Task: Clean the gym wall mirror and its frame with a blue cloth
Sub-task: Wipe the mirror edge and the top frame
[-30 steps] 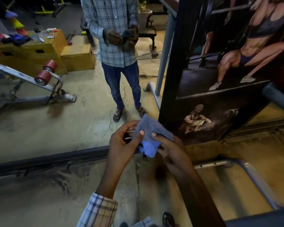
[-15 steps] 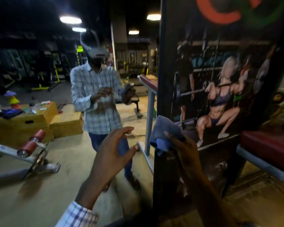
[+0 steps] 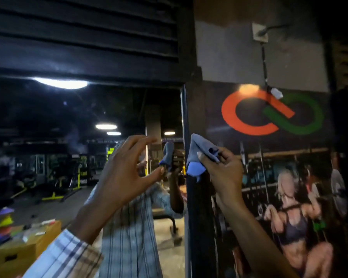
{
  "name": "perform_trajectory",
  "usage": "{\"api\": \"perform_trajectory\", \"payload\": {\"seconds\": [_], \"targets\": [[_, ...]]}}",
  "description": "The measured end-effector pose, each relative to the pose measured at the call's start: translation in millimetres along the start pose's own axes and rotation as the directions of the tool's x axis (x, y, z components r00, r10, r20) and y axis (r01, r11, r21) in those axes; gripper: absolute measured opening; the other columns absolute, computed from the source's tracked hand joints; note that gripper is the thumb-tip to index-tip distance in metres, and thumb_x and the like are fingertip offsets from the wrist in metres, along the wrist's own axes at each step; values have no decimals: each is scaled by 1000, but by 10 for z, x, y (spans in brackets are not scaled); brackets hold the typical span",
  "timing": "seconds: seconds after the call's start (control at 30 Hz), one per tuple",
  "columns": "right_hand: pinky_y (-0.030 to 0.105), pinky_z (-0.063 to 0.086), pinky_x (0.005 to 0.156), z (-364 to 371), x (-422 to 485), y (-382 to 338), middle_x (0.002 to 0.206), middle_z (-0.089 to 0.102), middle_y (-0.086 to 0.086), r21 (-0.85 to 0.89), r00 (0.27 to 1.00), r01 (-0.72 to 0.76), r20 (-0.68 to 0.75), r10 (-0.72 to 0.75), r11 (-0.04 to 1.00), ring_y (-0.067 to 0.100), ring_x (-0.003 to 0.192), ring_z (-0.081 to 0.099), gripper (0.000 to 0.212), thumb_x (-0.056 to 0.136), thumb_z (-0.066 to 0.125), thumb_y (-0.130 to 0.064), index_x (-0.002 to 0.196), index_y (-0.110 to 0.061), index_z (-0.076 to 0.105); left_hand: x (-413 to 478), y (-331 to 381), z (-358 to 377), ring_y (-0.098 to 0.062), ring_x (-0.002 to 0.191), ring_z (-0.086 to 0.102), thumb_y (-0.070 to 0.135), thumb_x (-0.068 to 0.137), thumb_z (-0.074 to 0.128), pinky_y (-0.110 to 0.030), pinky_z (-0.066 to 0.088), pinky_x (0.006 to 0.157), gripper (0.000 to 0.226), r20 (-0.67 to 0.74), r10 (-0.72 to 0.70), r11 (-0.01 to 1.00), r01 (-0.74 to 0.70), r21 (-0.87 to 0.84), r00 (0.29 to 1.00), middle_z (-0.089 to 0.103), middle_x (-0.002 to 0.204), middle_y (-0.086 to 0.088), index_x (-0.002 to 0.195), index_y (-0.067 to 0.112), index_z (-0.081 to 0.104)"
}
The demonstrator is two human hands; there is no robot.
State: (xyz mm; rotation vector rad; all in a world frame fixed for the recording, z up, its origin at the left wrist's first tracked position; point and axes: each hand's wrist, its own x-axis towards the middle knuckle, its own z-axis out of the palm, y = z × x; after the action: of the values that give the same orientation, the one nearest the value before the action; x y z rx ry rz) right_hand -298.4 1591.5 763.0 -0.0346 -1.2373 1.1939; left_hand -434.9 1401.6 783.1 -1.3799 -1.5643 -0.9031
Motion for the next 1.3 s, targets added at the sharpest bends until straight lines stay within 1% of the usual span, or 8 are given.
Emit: {"api": "perform_trajectory", "payload": {"seconds": [0.2, 0.3, 0.43, 0.7, 0.8, 0.9, 1.07, 1.3], "targets": [[23, 57, 68, 390, 1253, -208, 79, 73, -10, -148, 927, 376, 41, -374, 915, -2, 71, 67, 30, 73, 87, 0, 88, -19, 69, 1142, -237, 61, -21, 138, 44, 53, 79, 74, -46, 42, 112, 78, -93, 90, 969, -66, 238, 992, 44, 153, 1, 149, 29, 48], [35, 58, 70, 543, 1805, -356, 80, 74, -4, -269, 853, 508, 25, -522, 818, 13, 76, 71, 28, 69, 86, -31, 89, -23, 70, 1559, -387, 2, -27, 140, 43, 51, 82, 77, -52, 41, 113, 78, -105, 133, 932, -89, 350, 986, 43, 155, -6, 150, 26, 47], [36, 51, 72, 700, 2530, -499, 93, 72, 8, -440, 763, 600, 65, -643, 668, 28, 83, 68, 27, 73, 86, -18, 93, -13, 70, 2052, -607, -107, -30, 144, 36, 48, 82, 79, -48, 34, 114, 81, -149, 135, 905, -60, 422, 980, 39, 157, -10, 152, 23, 46], [15, 28, 70, 1191, 2803, -348, 94, 69, 6, -450, 737, 646, 157, -658, 616, 15, 85, 62, 17, 85, 79, -15, 100, -10, 74, 2390, -986, -199, -35, 137, 42, 51, 83, 79, -53, 38, 110, 78, -176, 120, 845, -8, 534, 977, 44, 149, -14, 149, 20, 49], [18, 39, 62, 1220, 2786, -386, 84, 61, -4, -424, 636, 756, 301, -710, 498, 5, 74, 52, 18, 80, 85, -19, 85, -27, 69, 2412, -1027, -197, -36, 134, 43, 49, 85, 78, -54, 40, 108, 73, -193, 138, 830, -7, 558, 971, 45, 146, -14, 147, 22, 50], [35, 53, 77, 1187, 2994, -475, 100, 73, 10, -518, 707, 656, 167, -687, 550, 28, 92, 69, 22, 77, 83, -15, 97, -17, 76, 2418, -1051, -228, -35, 133, 44, 49, 85, 77, -53, 42, 105, 72, -199, 142, 824, -4, 566, 970, 45, 146, -13, 147, 24, 50], [27, 50, 83, 1466, 2731, -395, 105, 73, 7, -411, 580, 807, 409, -705, 424, 21, 95, 68, 24, 83, 81, -19, 107, -14, 79, 2394, -1077, -319, -35, 131, 46, 50, 87, 74, -53, 46, 104, 72, -196, 127, 824, 7, 566, 972, 44, 146, -12, 149, 24, 48], [21, 47, 85, 1688, 2632, -453, 108, 71, 5, -415, 576, 805, 371, -728, 425, 15, 97, 64, 24, 86, 75, -10, 109, -12, 77, 2262, -1184, -494, -36, 131, 46, 44, 88, 78, -56, 46, 106, 73, -212, 84, 812, 56, 581, 974, 44, 147, -15, 150, 20, 48]]}}
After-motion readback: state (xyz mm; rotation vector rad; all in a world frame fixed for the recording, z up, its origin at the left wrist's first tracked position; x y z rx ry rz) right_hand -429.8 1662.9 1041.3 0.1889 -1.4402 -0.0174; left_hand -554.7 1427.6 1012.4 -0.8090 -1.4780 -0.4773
